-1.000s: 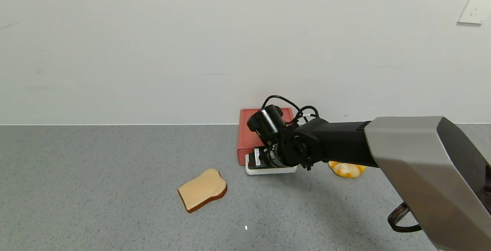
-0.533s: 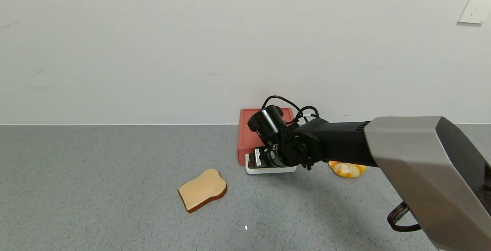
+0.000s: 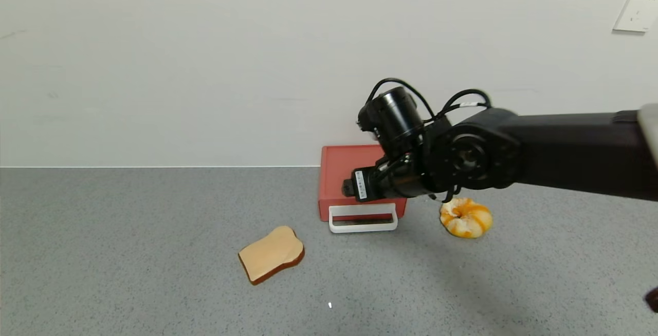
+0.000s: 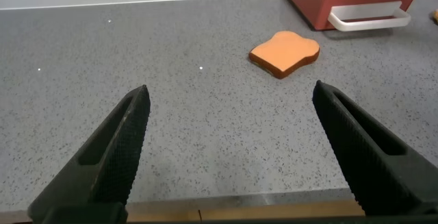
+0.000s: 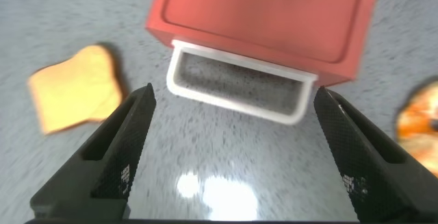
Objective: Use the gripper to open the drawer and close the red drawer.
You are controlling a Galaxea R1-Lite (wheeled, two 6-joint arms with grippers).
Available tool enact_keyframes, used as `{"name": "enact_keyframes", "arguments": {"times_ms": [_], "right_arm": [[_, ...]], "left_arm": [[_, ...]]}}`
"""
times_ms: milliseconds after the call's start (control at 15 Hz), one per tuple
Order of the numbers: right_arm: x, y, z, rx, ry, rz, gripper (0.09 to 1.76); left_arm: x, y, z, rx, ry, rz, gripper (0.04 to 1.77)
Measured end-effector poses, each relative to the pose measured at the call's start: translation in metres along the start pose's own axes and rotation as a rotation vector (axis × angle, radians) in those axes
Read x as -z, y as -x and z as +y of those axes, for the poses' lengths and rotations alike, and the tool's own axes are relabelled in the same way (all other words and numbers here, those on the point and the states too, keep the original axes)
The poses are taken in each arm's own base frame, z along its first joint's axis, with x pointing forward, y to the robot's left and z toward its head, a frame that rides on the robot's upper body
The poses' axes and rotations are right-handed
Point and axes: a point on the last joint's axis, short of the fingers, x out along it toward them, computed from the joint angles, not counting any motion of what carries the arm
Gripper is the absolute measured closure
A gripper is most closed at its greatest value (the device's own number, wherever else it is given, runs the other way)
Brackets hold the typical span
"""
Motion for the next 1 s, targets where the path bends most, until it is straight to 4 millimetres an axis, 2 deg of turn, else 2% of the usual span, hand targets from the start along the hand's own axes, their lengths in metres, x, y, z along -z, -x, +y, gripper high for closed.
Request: {"name": "enact_keyframes", "arguments": {"times_ms": [267, 467, 667, 1000], "right_arm": [[-0.017, 0.097, -0.032, -0.094, 0.08, -0.112, 0.14], [-0.013, 0.159, -0.063, -0.101, 0.102, -0.195, 0.14], [0.008, 0.207, -0.089, -0.126, 0.098, -0.248, 0.14], [0.055, 0.274, -0.115, -0.121, 0.073, -0.373, 0.14]], "left_arm": [[0.0, 0.0, 0.0, 0.0, 0.0, 0.0, 0.09], [0.0, 0.0, 0.0, 0.0, -0.001, -0.001, 0.09], [0.0, 0.0, 0.0, 0.001, -0.003, 0.0, 0.09], [0.0, 0.0, 0.0, 0.002, -0.001, 0.001, 0.09]]}}
